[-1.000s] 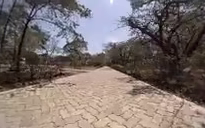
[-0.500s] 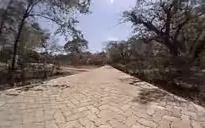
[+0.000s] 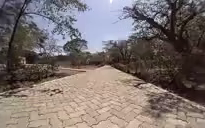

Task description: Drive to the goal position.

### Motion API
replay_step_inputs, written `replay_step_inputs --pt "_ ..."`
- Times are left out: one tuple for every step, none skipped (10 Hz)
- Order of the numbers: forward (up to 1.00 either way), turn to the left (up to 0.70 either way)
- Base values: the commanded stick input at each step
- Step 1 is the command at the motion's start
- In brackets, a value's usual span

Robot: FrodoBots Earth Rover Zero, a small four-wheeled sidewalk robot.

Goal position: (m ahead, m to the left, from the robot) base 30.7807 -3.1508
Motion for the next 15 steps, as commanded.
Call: replay_step_inputs --pt "0.85 0.00" --pt "0.85 0.00" --pt "0.85 0.00" --pt "0.85 0.00" --pt "0.85 0.00" --pt "0.85 0.00" --pt "0.85 0.00" --pt "0.85 0.00" --pt "1.00 0.00" --pt "1.00 0.00" --pt "1.00 0.00" --pt "1.00 0.00" --pt "1.00 0.00" --pt "1.00 0.00" --pt "1.00 0.00"
